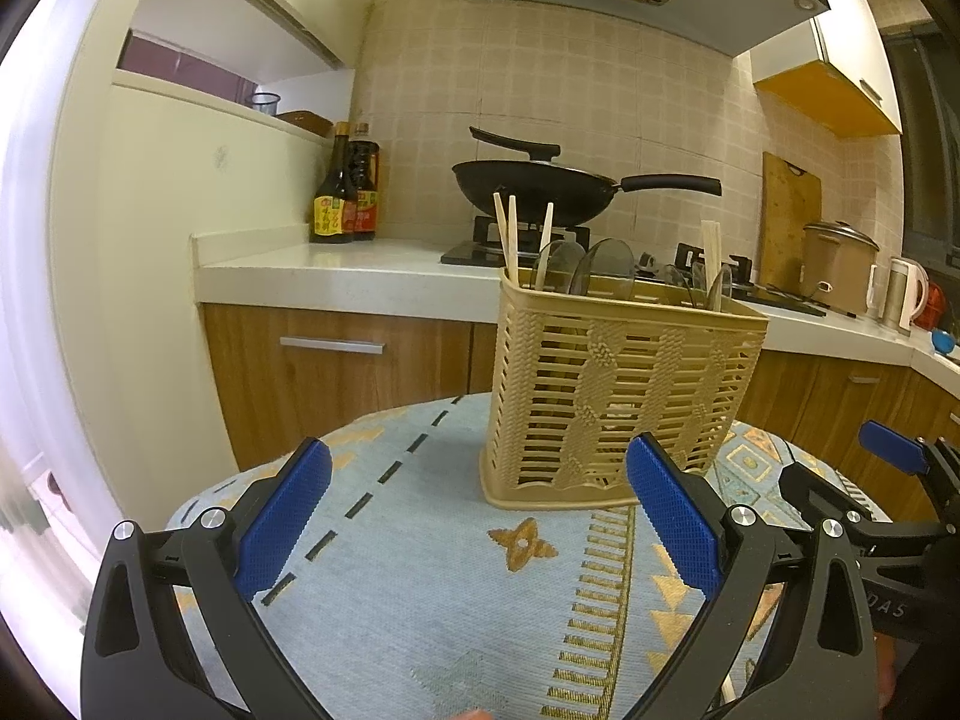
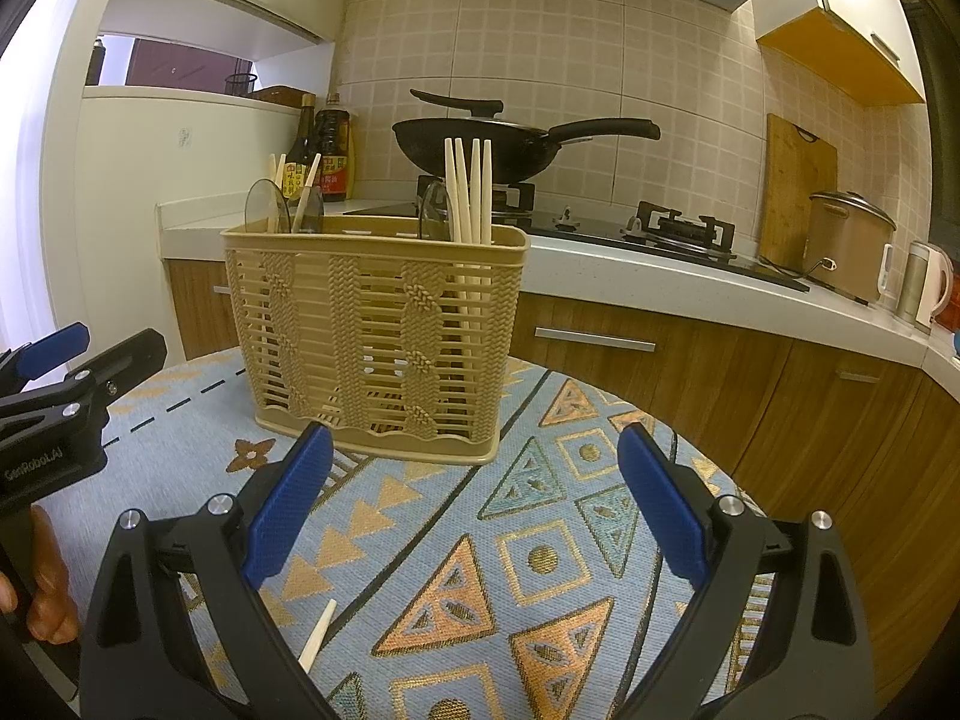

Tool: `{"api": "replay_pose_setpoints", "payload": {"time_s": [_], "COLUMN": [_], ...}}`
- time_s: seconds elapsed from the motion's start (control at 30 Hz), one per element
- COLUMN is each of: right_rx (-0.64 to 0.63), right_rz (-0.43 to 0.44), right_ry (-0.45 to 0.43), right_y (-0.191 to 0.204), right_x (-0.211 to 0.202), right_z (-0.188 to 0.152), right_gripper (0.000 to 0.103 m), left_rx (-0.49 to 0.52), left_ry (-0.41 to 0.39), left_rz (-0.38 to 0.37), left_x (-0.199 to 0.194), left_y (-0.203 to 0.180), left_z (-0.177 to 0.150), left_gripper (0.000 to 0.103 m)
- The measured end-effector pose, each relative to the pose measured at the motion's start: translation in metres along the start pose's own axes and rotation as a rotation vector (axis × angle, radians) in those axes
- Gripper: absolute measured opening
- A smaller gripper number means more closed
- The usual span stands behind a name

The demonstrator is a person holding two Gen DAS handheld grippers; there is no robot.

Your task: Organize utensils

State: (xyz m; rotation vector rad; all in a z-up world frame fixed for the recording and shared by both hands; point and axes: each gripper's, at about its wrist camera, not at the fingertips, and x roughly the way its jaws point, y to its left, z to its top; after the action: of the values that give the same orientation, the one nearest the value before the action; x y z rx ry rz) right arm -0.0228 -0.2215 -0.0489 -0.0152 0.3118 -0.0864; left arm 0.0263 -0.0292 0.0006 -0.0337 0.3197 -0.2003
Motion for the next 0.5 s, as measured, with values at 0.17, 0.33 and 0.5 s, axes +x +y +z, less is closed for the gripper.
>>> {"api": "replay_pose_setpoints", "payload": {"time_s": [0.17,0.33,0.5], "right_rx": [-0.002,-0.001,0.0], "right_rz": [0.0,-0.001,-0.001], "right_ry": [0.0,0.001,0.001], "right_y": [0.0004,0.0008,0.0007], "right_x": [-0.0002,-0.0001,-0.0002], "right_z": [-0.0003,-0.0003,-0.0003], "right_gripper": [0.091,0.091,0.091], "left_rx": [0.001,0.001,-0.018], "left_ry": [0.0,0.003,-0.003], "left_rz": [0.001,-0.008,-0.008], "left_x": [-0.0004,-0.0006,-0.0012], "left_y": [-0.0001,0.0003,0.004], "left_z": [0.0002,0.0,0.0004], "left_gripper": [0.095,0.095,0.096]}}
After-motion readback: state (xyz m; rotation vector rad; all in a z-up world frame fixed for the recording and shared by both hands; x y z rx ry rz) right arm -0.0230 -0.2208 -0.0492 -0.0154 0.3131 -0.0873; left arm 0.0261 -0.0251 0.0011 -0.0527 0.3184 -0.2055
